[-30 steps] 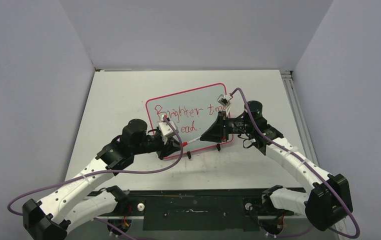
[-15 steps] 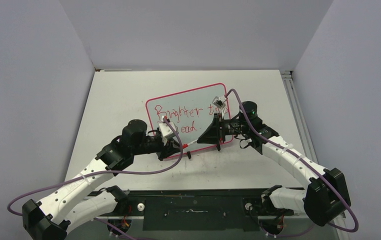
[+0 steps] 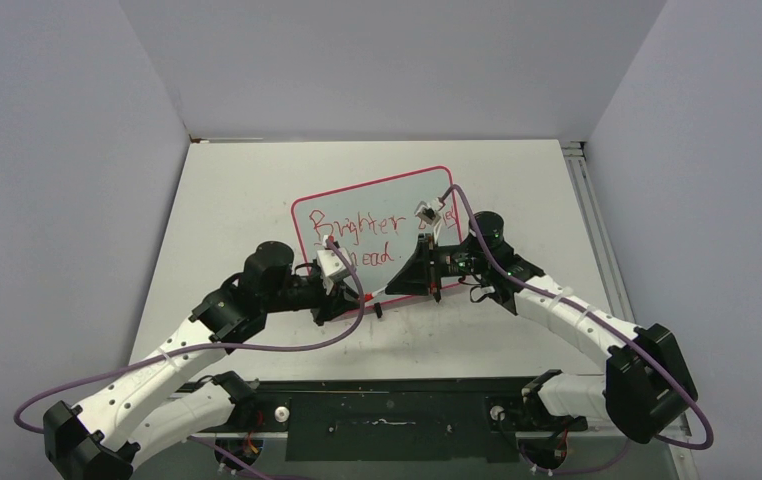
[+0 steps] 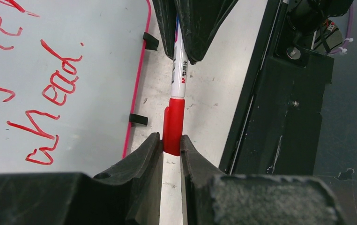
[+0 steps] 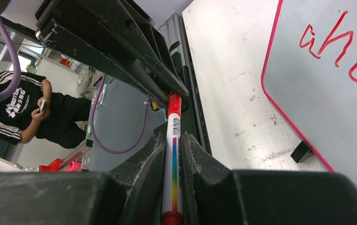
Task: Write a sentence on the whiteboard
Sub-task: Close the whiteboard marker at the center of the board.
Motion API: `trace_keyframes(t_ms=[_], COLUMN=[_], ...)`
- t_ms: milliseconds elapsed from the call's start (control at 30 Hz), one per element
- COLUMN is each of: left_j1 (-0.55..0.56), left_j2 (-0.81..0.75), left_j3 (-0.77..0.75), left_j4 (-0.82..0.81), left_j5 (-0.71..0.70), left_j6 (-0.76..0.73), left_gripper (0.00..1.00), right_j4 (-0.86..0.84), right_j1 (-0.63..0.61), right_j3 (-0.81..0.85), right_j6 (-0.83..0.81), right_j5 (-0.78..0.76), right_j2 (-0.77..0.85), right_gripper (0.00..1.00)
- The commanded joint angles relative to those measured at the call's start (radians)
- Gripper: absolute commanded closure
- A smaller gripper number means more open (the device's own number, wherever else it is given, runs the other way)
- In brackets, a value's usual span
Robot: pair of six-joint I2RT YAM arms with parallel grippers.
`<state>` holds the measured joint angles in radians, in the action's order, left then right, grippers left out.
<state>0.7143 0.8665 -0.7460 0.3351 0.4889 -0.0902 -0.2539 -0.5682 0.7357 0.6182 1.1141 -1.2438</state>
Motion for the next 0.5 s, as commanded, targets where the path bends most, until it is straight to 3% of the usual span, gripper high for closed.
trace_keyframes(t_ms=[0, 467], left_j1=[-0.003, -0.013], left_j2=[-0.023, -0.037], left_j3=[-0.019, -0.055], left_j4=[-0.119, -0.166], left_j5=[0.008, 0.043], left_j6=[0.007, 0.021], left_gripper=[1.0, 1.0], right_j4=[-0.142, -0.304], right_j1=[-0.055, -0.107], right_j3=[-0.014, -0.07], right_j6=[0.06, 0.175], right_j5=[0.034, 0.001], right_j2=[-0.007, -0.013], right_gripper=[0.95, 0.95])
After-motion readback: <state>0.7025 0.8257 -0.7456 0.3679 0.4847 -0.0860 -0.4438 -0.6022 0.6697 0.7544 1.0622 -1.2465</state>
